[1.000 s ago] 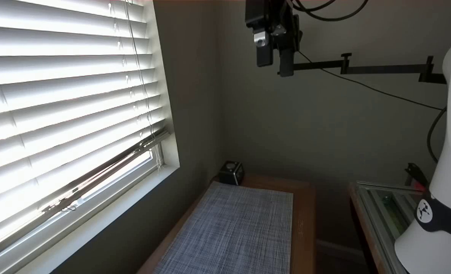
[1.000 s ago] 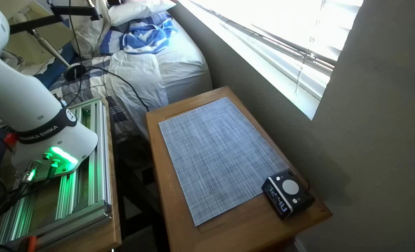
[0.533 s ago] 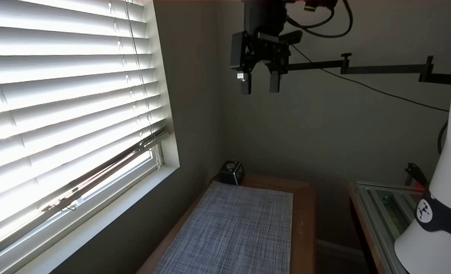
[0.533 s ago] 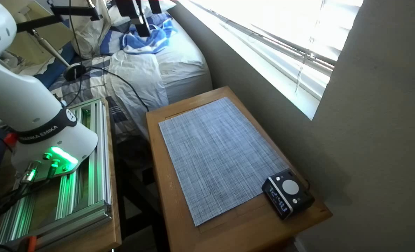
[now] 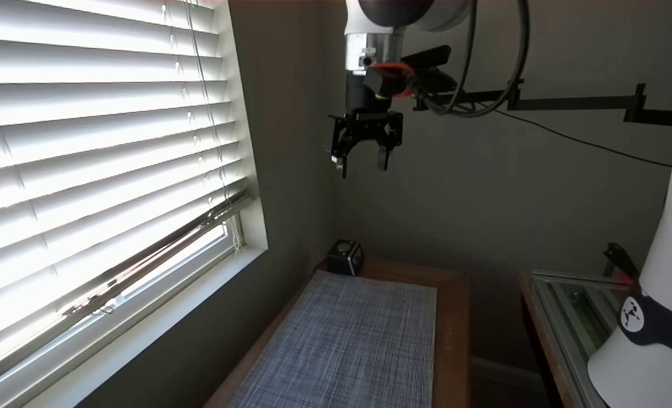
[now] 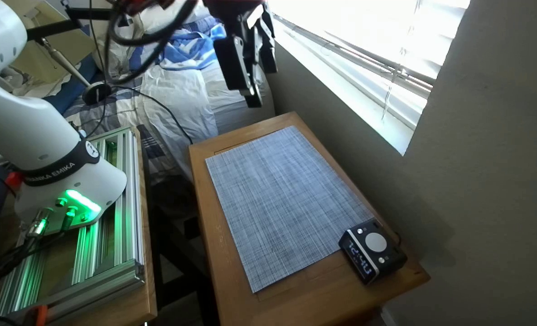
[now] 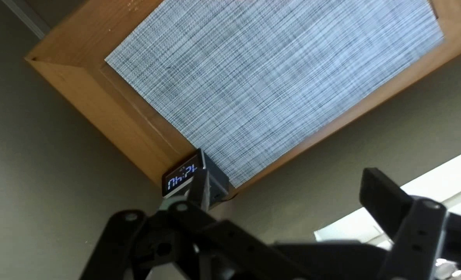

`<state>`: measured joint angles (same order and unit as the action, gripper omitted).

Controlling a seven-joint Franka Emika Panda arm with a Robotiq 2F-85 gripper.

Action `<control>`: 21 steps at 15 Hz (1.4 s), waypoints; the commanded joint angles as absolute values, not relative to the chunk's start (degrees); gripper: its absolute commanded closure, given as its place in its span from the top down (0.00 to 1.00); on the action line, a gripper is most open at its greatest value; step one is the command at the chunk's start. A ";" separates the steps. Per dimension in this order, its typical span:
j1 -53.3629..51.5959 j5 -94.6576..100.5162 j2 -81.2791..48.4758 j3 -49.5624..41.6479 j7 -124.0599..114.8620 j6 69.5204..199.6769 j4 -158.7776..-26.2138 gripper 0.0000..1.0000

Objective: Press the button on top of the black alarm clock

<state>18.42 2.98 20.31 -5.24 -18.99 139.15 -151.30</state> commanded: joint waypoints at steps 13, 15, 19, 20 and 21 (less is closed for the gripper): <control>17.15 15.79 -7.64 -13.64 -35.57 152.54 -137.13 1.00; 16.94 15.80 -7.74 -13.67 -35.71 152.54 -136.90 1.00; 16.95 14.86 -10.01 -13.97 -35.17 152.03 -135.32 1.00; 16.41 15.76 -11.21 -14.92 -35.83 152.57 -134.74 1.00; 16.39 13.12 -12.08 -14.75 -33.01 151.87 -134.44 1.00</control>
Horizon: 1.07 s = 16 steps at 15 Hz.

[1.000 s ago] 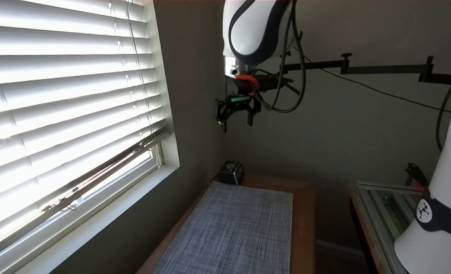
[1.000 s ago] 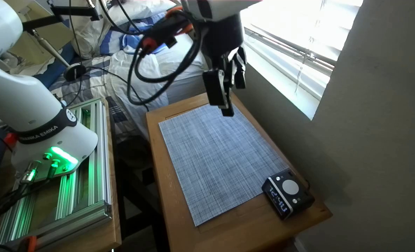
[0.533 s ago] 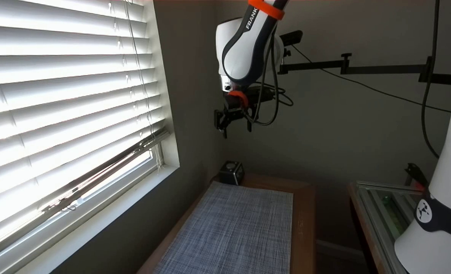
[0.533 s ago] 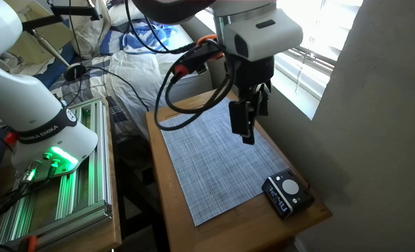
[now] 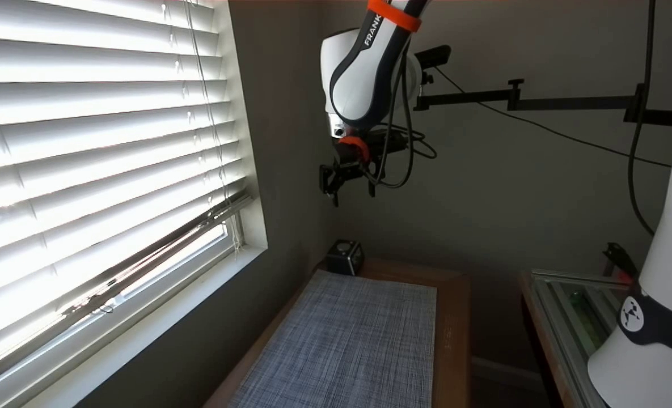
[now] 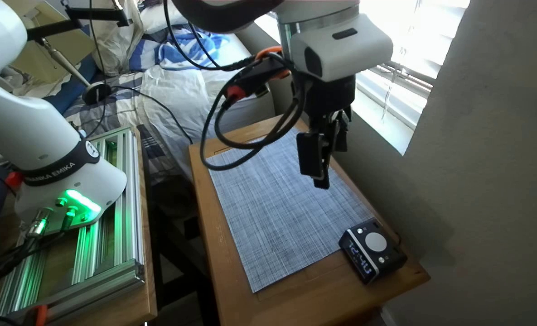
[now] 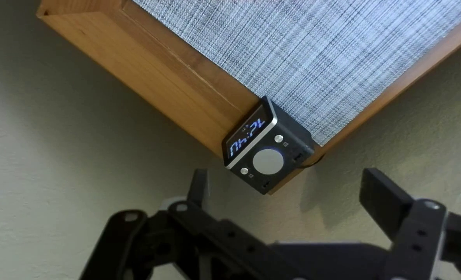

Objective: Press the button on top of the black alarm clock

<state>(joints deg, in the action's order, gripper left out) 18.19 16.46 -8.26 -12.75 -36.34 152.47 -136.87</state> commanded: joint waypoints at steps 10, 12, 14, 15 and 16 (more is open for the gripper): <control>16.73 5.23 -25.32 -16.49 -17.30 147.63 -123.66 0.73; 16.89 4.21 -27.86 -16.30 -16.65 147.37 -120.72 0.61; 17.31 2.59 -30.54 -15.62 -15.75 146.76 -117.51 0.45; 17.53 1.81 -31.74 -15.34 -15.29 146.49 -116.01 0.39; 17.81 0.97 -33.08 -15.03 -14.88 146.17 -114.41 0.31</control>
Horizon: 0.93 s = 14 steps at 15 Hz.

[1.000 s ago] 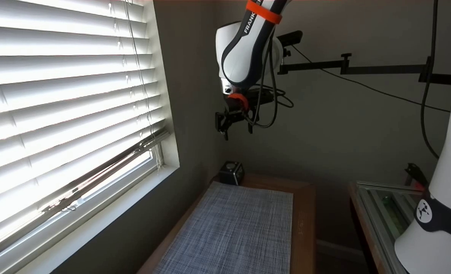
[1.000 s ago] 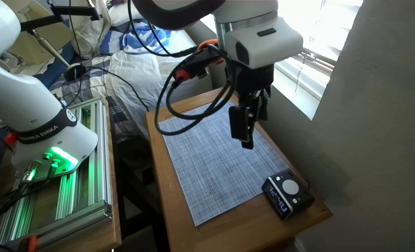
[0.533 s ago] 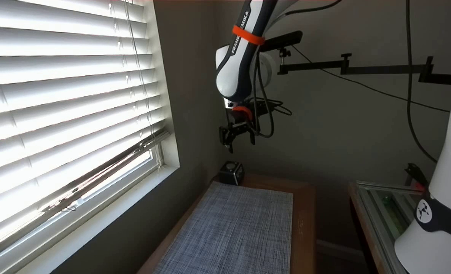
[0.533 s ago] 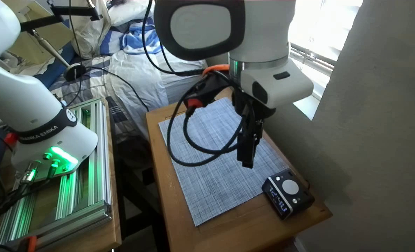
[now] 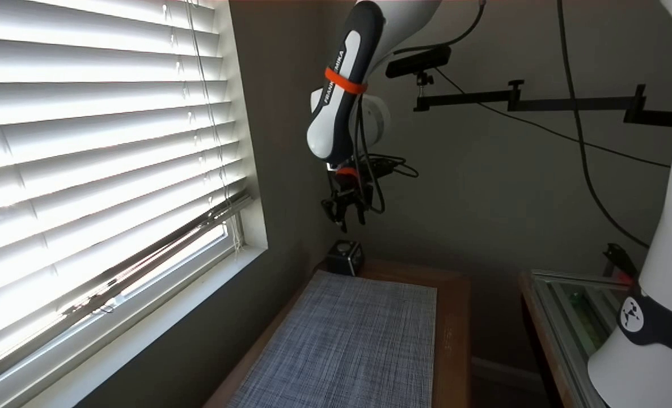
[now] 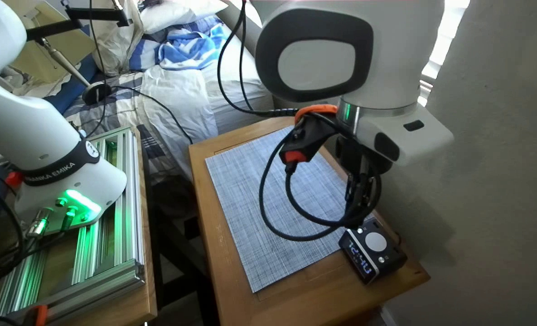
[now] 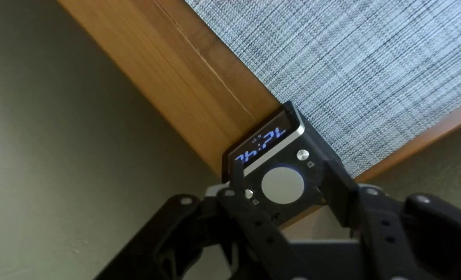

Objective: Press the button on top of the black alarm clock

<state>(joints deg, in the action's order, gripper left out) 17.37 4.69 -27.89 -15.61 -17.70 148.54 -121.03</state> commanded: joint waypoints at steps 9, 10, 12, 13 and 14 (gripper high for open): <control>19.71 -3.92 -42.61 -14.46 -13.76 145.17 -103.83 0.00; 19.97 -4.26 -43.44 -14.39 -13.71 145.00 -103.06 0.00; 20.43 -4.93 -44.66 -14.21 -13.52 144.08 -101.87 0.00; 20.52 -5.14 -45.15 -14.27 -13.60 143.50 -101.40 0.00; 20.70 -5.38 -45.46 -14.21 -13.47 142.86 -101.02 0.00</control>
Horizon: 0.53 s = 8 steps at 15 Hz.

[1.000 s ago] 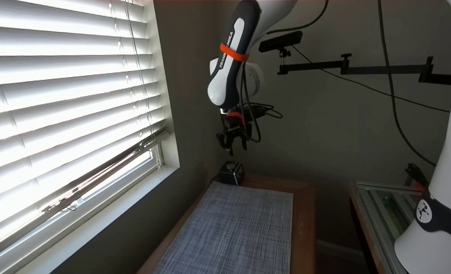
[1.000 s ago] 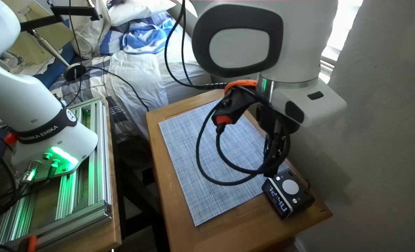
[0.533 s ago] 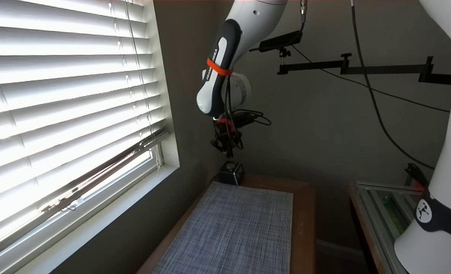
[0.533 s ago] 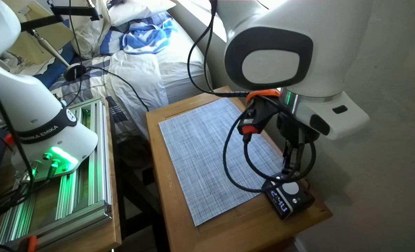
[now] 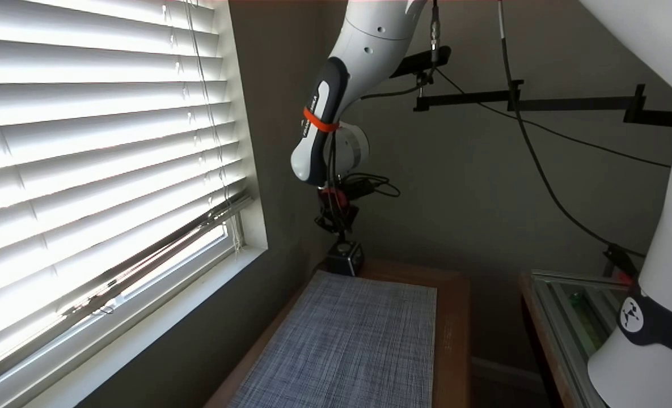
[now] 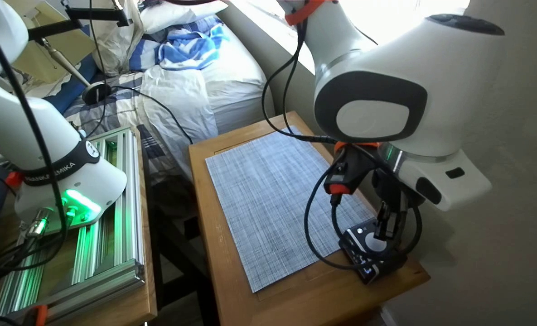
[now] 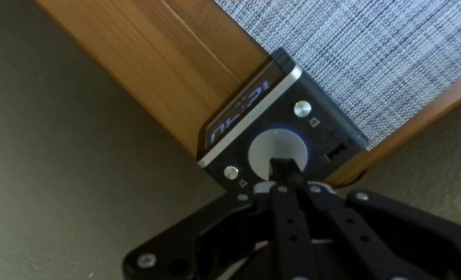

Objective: Press the button on top of the black alarm clock

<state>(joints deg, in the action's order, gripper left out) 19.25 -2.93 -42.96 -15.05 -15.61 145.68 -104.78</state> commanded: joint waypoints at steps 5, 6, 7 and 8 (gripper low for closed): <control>21.15 -6.45 -46.24 -14.13 -13.52 141.22 -100.03 0.00; 21.26 -6.78 -46.20 -14.05 -13.44 141.15 -100.10 0.00; 21.36 -7.07 -46.10 -13.95 -13.39 141.34 -100.21 0.00; 21.39 -7.29 -46.08 -13.94 -13.41 141.53 -100.29 0.00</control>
